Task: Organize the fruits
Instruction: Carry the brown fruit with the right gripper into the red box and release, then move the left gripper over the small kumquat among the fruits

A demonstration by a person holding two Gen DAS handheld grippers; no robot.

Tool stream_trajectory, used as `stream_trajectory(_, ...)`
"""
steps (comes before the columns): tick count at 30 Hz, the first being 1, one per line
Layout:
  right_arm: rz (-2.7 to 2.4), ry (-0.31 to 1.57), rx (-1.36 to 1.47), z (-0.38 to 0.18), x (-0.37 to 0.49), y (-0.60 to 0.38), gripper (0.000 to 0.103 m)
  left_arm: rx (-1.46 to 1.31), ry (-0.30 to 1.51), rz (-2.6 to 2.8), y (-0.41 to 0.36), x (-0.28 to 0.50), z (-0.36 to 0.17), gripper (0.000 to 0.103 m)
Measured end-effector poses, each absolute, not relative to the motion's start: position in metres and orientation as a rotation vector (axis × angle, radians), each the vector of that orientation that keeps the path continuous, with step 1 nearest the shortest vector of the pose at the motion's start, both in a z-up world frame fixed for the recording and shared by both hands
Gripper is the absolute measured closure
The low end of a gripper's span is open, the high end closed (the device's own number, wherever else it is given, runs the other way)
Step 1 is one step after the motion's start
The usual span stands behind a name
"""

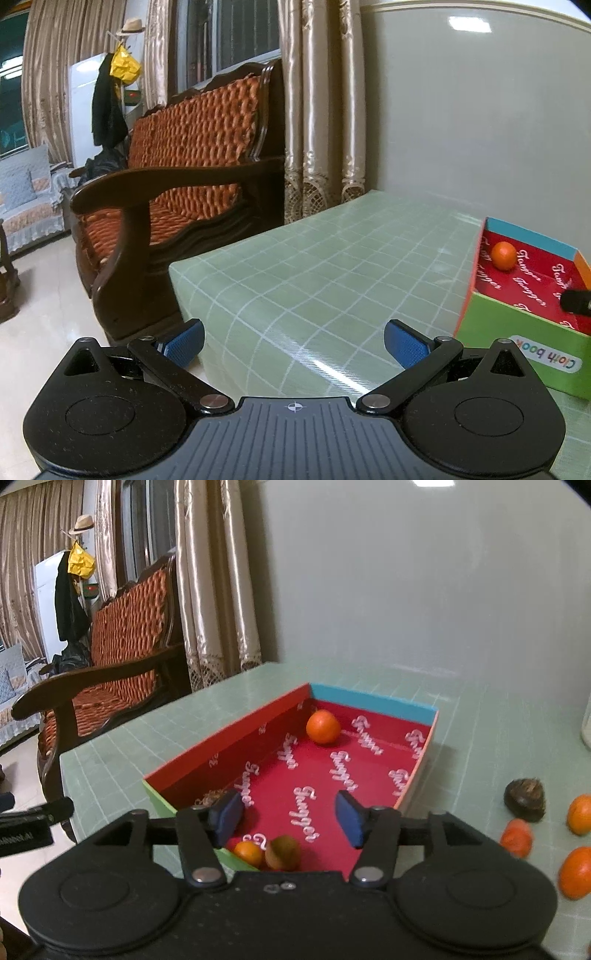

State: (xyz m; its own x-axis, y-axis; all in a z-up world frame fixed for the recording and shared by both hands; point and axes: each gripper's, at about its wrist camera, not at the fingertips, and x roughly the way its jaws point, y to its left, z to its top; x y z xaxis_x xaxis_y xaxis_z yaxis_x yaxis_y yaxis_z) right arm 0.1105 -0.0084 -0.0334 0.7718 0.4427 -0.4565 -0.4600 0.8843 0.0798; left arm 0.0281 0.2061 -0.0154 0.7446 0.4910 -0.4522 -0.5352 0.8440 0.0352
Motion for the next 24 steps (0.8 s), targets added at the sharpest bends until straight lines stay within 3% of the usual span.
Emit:
stream_trajectory(15,0.326,0.364,-0.042,-0.023,0.09,-0.09,0.025,0.014,0.436,0.44,0.135,0.043,-0.008,0.0)
stream_trajectory(24,0.168,0.384,0.037,-0.043,0.085,-0.155,0.024,0.132,0.4,0.28,0.067,0.054,-0.006,0.0)
